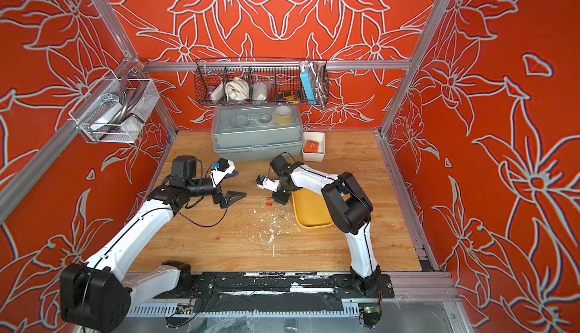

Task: Take the screw protection sleeves out of the storage box
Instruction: Place the screw protection sleeve at the center of the board, then pick up the screw protection sleeve from the storage box.

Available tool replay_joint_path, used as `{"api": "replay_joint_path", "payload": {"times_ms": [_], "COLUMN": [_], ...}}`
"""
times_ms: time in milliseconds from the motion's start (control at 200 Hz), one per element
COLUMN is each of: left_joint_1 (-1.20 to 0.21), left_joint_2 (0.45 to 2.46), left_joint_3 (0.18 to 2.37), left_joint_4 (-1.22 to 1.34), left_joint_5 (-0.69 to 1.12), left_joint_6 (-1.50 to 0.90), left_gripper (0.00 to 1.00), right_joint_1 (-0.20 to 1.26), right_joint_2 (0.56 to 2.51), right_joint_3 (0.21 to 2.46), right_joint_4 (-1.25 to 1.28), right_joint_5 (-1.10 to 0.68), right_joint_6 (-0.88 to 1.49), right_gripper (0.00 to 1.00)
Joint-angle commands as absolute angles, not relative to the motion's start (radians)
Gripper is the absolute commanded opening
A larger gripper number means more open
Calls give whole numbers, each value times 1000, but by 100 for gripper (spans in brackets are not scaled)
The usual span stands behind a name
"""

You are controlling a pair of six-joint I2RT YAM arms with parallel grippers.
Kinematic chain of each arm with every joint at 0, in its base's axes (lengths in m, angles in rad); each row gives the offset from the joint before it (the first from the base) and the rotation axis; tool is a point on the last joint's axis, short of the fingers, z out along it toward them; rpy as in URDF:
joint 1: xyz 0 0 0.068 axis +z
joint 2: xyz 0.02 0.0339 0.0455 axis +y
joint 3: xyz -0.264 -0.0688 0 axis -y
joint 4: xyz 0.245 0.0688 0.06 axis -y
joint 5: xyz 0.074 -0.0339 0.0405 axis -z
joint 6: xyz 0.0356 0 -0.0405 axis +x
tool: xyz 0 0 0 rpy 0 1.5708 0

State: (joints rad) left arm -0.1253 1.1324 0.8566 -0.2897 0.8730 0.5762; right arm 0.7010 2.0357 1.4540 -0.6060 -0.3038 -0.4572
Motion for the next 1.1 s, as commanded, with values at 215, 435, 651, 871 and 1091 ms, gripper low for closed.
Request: {"api": "replay_joint_path", "payload": {"times_ms": [215, 435, 651, 871, 1091], "left_joint_1": [-126, -150, -271, -436, -523], "left_joint_2": [1127, 1139, 1197, 1367, 1429], "left_joint_3": [854, 856, 852, 952, 908], "left_joint_4": [-279, -272, -244, -329, -142], "left_joint_5": [930, 951, 909, 846, 833], "left_joint_6": [559, 550, 565, 656, 513], "left_gripper": [98, 98, 98, 97, 97], "right_joint_1": [697, 654, 532, 384, 350], "right_joint_2": [1913, 1744, 1573, 1505, 1625], "right_joint_3": [1462, 1382, 1249, 1125, 1154], "right_joint_4": [-662, -690, -690, -689, -662], "right_joint_5": [-283, -310, -293, -243, -204], "right_joint_6": [-469, -478, -483, -590, -646], "right_gripper": [27, 33, 38, 45, 51]}}
